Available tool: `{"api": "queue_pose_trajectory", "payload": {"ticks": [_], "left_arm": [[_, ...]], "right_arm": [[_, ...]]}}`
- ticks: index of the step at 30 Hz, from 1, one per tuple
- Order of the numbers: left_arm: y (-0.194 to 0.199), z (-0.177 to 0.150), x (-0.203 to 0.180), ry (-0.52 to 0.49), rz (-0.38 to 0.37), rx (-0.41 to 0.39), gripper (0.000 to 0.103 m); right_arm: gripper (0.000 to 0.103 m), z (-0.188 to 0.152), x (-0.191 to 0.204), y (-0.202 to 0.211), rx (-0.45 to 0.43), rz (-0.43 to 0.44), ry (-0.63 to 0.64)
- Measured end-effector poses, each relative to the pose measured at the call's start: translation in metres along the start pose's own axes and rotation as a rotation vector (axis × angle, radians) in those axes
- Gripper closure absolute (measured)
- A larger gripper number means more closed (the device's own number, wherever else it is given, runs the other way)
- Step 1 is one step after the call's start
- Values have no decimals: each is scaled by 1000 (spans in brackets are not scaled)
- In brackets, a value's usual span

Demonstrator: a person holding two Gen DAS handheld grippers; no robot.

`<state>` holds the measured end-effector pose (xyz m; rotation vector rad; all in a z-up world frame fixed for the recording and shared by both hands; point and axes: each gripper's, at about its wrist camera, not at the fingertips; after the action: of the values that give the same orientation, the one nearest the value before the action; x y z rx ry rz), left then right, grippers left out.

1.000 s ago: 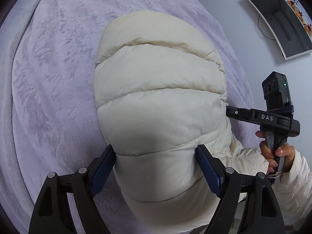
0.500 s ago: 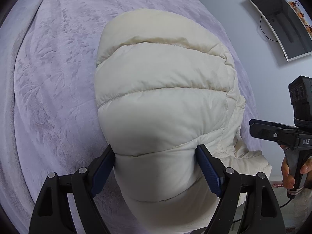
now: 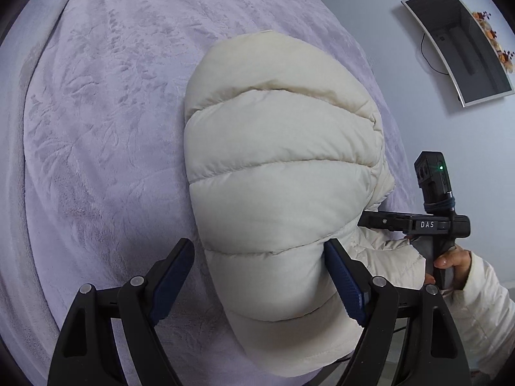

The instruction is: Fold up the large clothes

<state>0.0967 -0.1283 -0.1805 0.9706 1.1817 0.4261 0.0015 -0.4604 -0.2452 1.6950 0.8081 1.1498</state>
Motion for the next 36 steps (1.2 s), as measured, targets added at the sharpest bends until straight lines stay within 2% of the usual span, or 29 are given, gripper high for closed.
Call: {"api": "queue_pose_trajectory", "payload": {"ticks": [6,8,12,17,18,19,21,22,24,29,36], "left_arm": [[-24,9,22,36,-184,74,20],[-32,11,26,45,-206,76,14],[-47,12,25,42,-229,67,11],[-51,12,25,65,-222,40,10],[-49,11,24,65,-214,30,10],[-46,9,22,56,-203,19,12],[-39,9,20,38,-195,2,18],[-35,8,19,31,-196,-5,22],[-22,6,14,11,-190,-18,24],[28,-7,12,-28,-147,-52,24],[86,-50,57,38,-64,-68,24]], "right_arm": [[0,6,-19,-7,10,115,66],[0,11,-25,-9,14,161,88],[0,23,-31,-10,10,270,138],[0,38,-30,-13,1,381,154],[3,42,-29,-12,-3,394,141],[8,41,-29,-12,-7,412,130],[39,27,-25,-12,-6,464,104],[44,25,-25,-9,-11,480,99],[57,14,-23,-2,-23,478,116],[60,-8,-13,11,-35,541,114],[60,-45,34,-7,2,624,142]]}}
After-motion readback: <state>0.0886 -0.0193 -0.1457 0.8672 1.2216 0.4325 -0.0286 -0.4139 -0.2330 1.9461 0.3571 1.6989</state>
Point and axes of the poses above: each gripper's, at about its wrist camera, not at the fingertips, and y roughly against the way its jaws point, x to its left, z to its top, and after that the axes turned 4 degrees about x, right-handed
